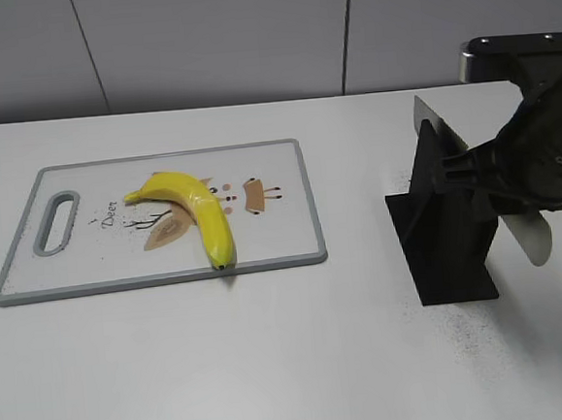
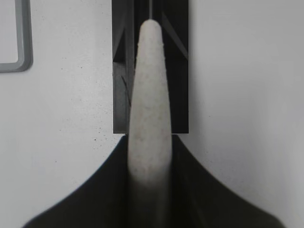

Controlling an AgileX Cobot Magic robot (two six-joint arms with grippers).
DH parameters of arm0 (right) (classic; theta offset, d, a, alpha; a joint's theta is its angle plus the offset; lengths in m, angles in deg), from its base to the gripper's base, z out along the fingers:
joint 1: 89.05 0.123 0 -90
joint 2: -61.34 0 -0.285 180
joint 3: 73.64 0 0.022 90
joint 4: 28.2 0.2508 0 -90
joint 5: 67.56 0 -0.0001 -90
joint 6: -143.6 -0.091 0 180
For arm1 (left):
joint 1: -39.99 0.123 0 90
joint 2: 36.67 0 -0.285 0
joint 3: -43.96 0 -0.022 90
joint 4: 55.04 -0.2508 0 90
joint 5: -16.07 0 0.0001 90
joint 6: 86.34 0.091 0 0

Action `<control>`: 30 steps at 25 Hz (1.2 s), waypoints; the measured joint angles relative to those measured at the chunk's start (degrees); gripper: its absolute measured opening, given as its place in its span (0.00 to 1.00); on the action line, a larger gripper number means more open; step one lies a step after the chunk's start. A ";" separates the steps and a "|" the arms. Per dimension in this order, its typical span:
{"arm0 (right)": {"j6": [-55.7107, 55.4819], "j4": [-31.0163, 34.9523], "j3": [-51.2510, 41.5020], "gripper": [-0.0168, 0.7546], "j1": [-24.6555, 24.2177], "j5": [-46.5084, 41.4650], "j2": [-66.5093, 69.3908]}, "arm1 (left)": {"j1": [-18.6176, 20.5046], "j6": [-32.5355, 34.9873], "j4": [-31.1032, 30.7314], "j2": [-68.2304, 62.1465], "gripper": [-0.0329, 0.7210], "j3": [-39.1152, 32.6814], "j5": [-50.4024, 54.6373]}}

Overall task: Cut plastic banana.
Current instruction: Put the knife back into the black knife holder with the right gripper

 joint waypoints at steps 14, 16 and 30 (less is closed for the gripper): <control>0.00 0.41 0.00 0.78 0.00 -2.73 0.00 | 0.00 0.00 -0.06 0.00 0.72 0.00 0.00; 0.00 0.53 0.32 0.80 0.00 -3.03 0.00 | 0.00 0.00 -0.06 0.00 0.72 0.00 0.00; 15.42 2.32 4.76 0.79 0.00 -10.09 -16.06 | 0.00 0.00 -0.11 0.00 0.72 -0.33 0.00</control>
